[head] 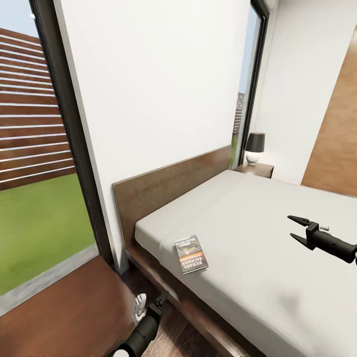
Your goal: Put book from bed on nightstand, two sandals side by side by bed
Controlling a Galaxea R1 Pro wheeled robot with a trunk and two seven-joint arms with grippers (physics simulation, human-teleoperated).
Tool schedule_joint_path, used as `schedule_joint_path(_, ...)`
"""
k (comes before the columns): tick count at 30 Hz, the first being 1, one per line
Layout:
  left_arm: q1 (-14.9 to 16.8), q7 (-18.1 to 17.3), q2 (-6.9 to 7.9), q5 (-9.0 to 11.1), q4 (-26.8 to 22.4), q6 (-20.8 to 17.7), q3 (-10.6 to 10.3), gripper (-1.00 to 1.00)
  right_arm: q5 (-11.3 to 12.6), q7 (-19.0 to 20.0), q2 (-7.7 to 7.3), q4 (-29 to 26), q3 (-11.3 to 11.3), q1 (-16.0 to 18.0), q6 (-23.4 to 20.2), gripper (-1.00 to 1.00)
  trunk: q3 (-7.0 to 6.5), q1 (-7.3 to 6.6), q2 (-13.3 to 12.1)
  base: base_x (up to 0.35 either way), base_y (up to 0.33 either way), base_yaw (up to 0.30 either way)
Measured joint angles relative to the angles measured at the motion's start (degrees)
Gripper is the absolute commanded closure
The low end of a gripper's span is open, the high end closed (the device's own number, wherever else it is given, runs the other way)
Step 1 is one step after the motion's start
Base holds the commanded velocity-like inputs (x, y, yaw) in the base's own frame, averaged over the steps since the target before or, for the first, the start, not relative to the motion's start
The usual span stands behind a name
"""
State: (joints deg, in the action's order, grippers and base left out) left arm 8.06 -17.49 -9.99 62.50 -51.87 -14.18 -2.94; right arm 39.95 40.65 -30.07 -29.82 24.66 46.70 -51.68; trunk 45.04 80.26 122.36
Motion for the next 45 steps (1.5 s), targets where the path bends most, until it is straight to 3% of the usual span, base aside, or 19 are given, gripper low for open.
schedule_joint_path(23,0.0,0.0,0.00,0.0,0.0,0.0,0.0,-1.00,0.1,0.0,0.04,0.0,-0.1,0.0,0.0,-1.00,0.00,0.00,0.0,0.000,0.000,-0.003)
schedule_joint_path(45,0.0,-0.2,0.04,0.1,0.0,0.0,0.0,-1.00,0.1,0.1,0.09,0.0,-0.1,0.0,0.0,-1.00,0.00,0.00,0.0,0.000,0.000,-0.103)
